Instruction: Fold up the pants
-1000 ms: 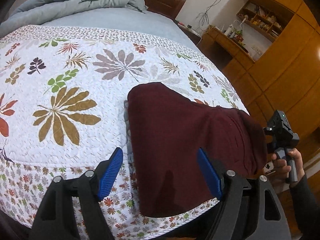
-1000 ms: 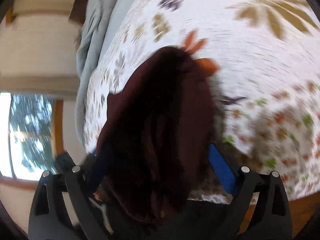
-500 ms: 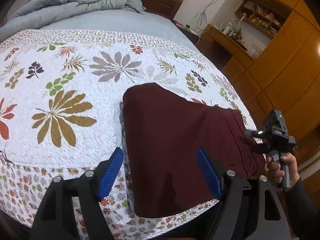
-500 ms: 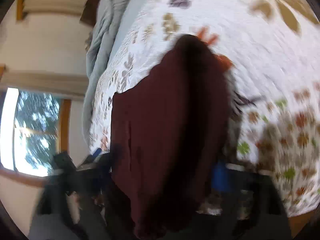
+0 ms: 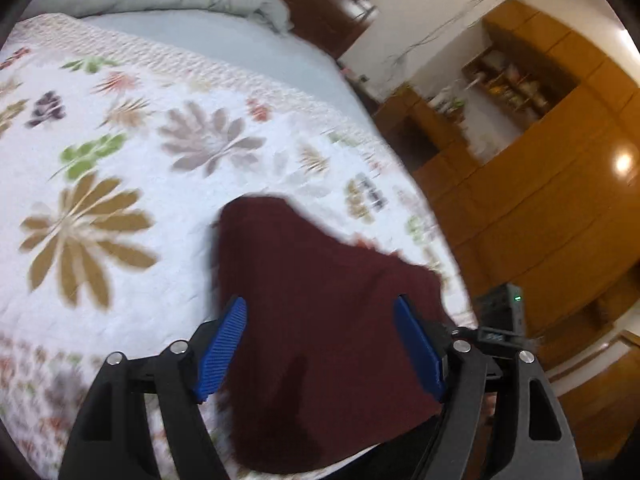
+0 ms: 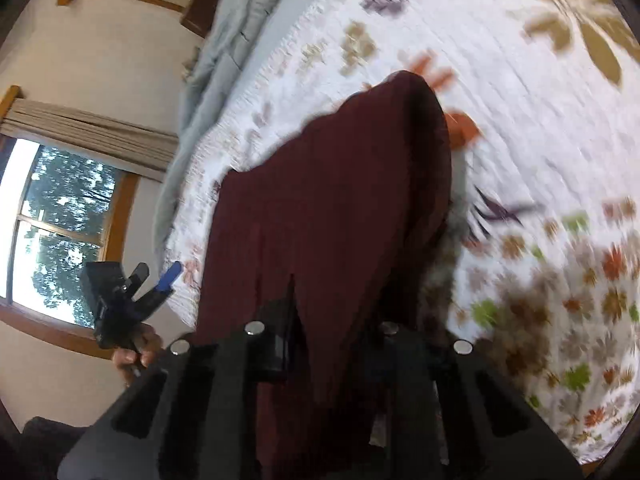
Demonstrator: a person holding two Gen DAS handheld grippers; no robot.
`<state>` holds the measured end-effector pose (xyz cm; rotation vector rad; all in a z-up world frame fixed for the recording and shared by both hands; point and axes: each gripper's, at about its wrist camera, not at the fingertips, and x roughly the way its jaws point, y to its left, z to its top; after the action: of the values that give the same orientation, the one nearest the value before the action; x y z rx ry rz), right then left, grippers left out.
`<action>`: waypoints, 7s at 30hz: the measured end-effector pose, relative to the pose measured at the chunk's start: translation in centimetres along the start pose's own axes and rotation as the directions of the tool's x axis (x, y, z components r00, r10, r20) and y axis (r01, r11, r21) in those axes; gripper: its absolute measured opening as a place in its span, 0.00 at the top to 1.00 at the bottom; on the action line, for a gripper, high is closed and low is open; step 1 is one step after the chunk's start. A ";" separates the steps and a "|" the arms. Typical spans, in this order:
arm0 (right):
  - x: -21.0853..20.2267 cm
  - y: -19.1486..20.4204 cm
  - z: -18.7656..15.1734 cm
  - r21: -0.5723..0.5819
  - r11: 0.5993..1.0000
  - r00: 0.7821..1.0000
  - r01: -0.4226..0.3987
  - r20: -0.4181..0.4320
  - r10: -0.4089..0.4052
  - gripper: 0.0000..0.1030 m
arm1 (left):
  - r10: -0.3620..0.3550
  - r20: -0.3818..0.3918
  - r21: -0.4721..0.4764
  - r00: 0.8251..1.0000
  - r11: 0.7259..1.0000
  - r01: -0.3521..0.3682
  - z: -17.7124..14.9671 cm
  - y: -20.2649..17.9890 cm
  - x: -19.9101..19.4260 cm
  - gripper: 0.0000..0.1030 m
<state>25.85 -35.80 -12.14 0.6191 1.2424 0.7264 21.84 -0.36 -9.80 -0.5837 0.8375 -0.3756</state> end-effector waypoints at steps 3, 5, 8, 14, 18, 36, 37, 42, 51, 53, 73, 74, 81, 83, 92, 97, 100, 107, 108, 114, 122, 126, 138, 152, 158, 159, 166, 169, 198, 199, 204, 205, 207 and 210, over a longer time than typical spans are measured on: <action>0.0 2.0 0.7 -0.060 0.998 1.000 0.026 -0.006 -0.027 0.80 | -0.096 0.044 0.006 0.994 0.995 0.096 2.0 -1.1 0.0 0.26; 0.1 1.8 0.9 -0.059 0.997 0.999 0.047 -0.019 -0.048 0.78 | -0.170 0.058 -0.015 0.984 0.985 0.172 3.0 -1.4 0.1 0.26; 0.9 0.2 0.4 -0.018 0.998 0.998 0.058 -0.031 -0.059 0.67 | -0.284 0.022 -0.067 0.959 0.956 0.285 4.2 -1.1 2.3 0.26; -3.0 -0.5 0.3 -0.027 0.996 0.996 0.085 0.033 -0.084 0.43 | -0.173 -0.134 -0.204 0.976 0.968 0.143 4.4 3.9 9.2 0.29; -5.5 1.5 2.5 -0.058 0.995 0.990 0.077 0.120 -0.069 0.43 | -0.189 -0.164 -0.238 0.968 0.960 0.147 4.3 5.8 10.3 0.40; -1.3 -4.1 4.7 0.169 0.981 0.995 -0.099 0.016 0.097 0.76 | -0.392 -0.088 -0.524 0.916 0.800 0.293 2.9 11.9 10.8 0.55; -2.2 -3.1 4.4 0.150 0.984 0.995 -0.099 0.027 0.096 0.68 | -0.373 -0.074 -0.494 0.925 0.819 0.291 3.1 11.0 9.5 0.47; -3.0 4.1 0.8 -0.061 0.989 0.991 -0.136 -0.026 0.134 0.59 | -0.376 -0.089 -0.325 0.922 0.886 0.330 1.1 5.8 4.8 0.35; 0.5 -0.3 -3.4 -0.020 0.996 0.986 -0.082 -0.146 0.078 1.00 | -0.352 -0.215 -0.311 0.911 0.909 0.278 -5.6 6.0 6.4 0.60; -0.1 -0.9 -3.7 -0.016 0.996 0.988 -0.087 -0.133 0.085 1.00 | -0.383 -0.207 -0.363 0.900 0.885 0.293 -5.9 7.2 6.4 0.67; -4.3 -2.3 1.5 0.135 0.991 1.000 -0.019 -0.022 0.022 0.07 | -0.333 -0.234 -0.326 0.913 0.912 0.249 0.2 10.5 1.9 0.18; -3.6 -2.5 1.9 0.143 0.990 0.998 -0.013 -0.054 0.021 0.07 | -0.332 -0.243 -0.334 0.911 0.911 0.243 0.3 11.0 2.2 0.18; 1.2 -3.3 3.6 0.162 0.987 0.970 0.000 -0.238 0.039 0.07 | -0.348 -0.316 -0.350 0.883 0.907 0.233 1.2 10.9 5.9 0.17; 2.5 -3.3 3.8 0.158 0.987 0.960 0.001 -0.277 0.043 0.07 | -0.349 -0.337 -0.357 0.874 0.907 0.224 1.2 11.1 6.6 0.17; 7.5 -1.5 5.1 0.146 0.989 0.941 -0.035 -0.329 0.082 0.02 | -0.358 -0.387 -0.372 0.849 0.904 0.212 1.1 11.7 8.4 0.17; 6.0 -2.8 4.8 0.153 0.985 0.939 -0.083 -0.318 0.128 0.07 | -0.349 -0.452 -0.320 0.821 0.922 0.217 1.0 10.3 9.5 0.16; 6.4 -2.4 4.8 0.140 0.988 0.942 -0.066 -0.318 0.108 0.02 | -0.339 -0.469 -0.311 0.816 0.928 0.208 0.7 9.6 10.4 0.14; 6.4 -0.8 4.0 0.048 0.999 0.955 -0.013 -0.295 0.026 0.31 | -0.198 -0.525 -0.208 0.828 0.973 0.100 0.3 7.8 10.8 0.44; 6.3 -1.1 3.9 0.055 0.998 0.957 -0.018 -0.289 0.033 0.38 | -0.198 -0.521 -0.222 0.831 0.971 0.093 0.2 8.1 10.6 0.52; 5.2 0.0 3.2 0.019 1.000 0.970 -0.007 -0.243 0.012 0.49 | -0.211 -0.465 -0.219 0.860 0.968 0.119 -0.1 8.0 8.7 0.66; 5.9 2.9 4.4 -0.052 0.999 0.973 -0.016 -0.231 0.003 0.53 | -0.253 -0.398 -0.213 0.882 0.960 0.180 2.1 8.2 5.0 0.68; 9.0 6.0 6.8 -0.089 0.995 0.973 -0.043 -0.230 0.021 0.53 | -0.222 -0.339 -0.205 0.914 0.966 0.158 5.4 10.7 2.2 0.68; 27.3 13.5 16.3 -0.107 0.987 0.949 -0.120 -0.305 0.082 0.53 | -0.051 -0.233 -0.284 0.971 0.959 -0.018 16.0 26.3 -3.3 0.68; 26.5 9.4 19.5 -0.102 0.995 0.966 0.013 -0.255 -0.039 0.31 | 0.093 -0.069 -0.324 0.993 0.940 -0.110 13.5 32.3 -9.3 0.51; 23.8 13.0 22.7 -0.048 0.982 0.978 -0.182 -0.116 0.176 0.34 | -0.218 0.030 -0.174 0.975 0.960 0.220 10.7 24.9 -10.8 0.44; 24.7 13.3 22.3 -0.042 0.977 0.970 -0.207 -0.136 0.200 0.39 | -0.267 0.020 -0.174 0.963 0.948 0.266 10.0 24.0 -9.9 0.44; 30.8 4.9 21.5 0.197 0.965 0.962 -0.172 -0.176 0.208 1.00 | -0.307 -0.060 -0.312 0.950 0.910 0.274 3.7 26.6 -4.1 0.55; 28.8 5.1 20.9 0.152 0.970 0.962 -0.190 -0.170 0.215 0.93 | -0.316 -0.063 -0.324 0.947 0.904 0.280 3.5 27.2 -4.2 0.54; 12.1 16.2 -7.7 -0.139 0.915 0.914 0.379 0.208 -0.347 0.03 | 0.636 0.159 -0.007 0.755 0.765 -0.644 -6.9 8.0 -22.3 0.14; 11.5 16.5 -9.4 -0.130 0.907 0.902 0.402 0.227 -0.367 0.03 | 0.664 0.151 0.027 0.732 0.738 -0.675 -7.5 7.2 -22.7 0.14; 7.2 19.2 -16.0 -0.210 0.843 0.842 0.495 0.355 -0.406 0.03 | 0.666 0.175 0.072 0.725 0.726 -0.684 -11.4 2.4 -24.8 0.13; 6.5 20.3 -17.4 -0.234 0.831 0.834 0.505 0.380 -0.400 0.03 | 0.661 0.184 0.064 0.727 0.730 -0.680 -11.8 1.9 -25.4 0.13; 5.2 22.3 -19.0 -0.274 0.817 0.833 0.508 0.399 -0.384 0.03 | 0.657 0.200 0.051 0.727 0.734 -0.677 -12.3 0.8 -26.7 0.14; 3.5 25.6 -21.1 -0.328 0.759 0.795 0.562 0.466 -0.388 0.03 | 0.624 0.255 0.054 0.738 0.753 -0.656 -12.9 -1.5 -29.1 0.14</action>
<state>1.93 -16.33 0.62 0.0187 0.7790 0.4016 -6.38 9.51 1.23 -0.1658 0.7358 0.2700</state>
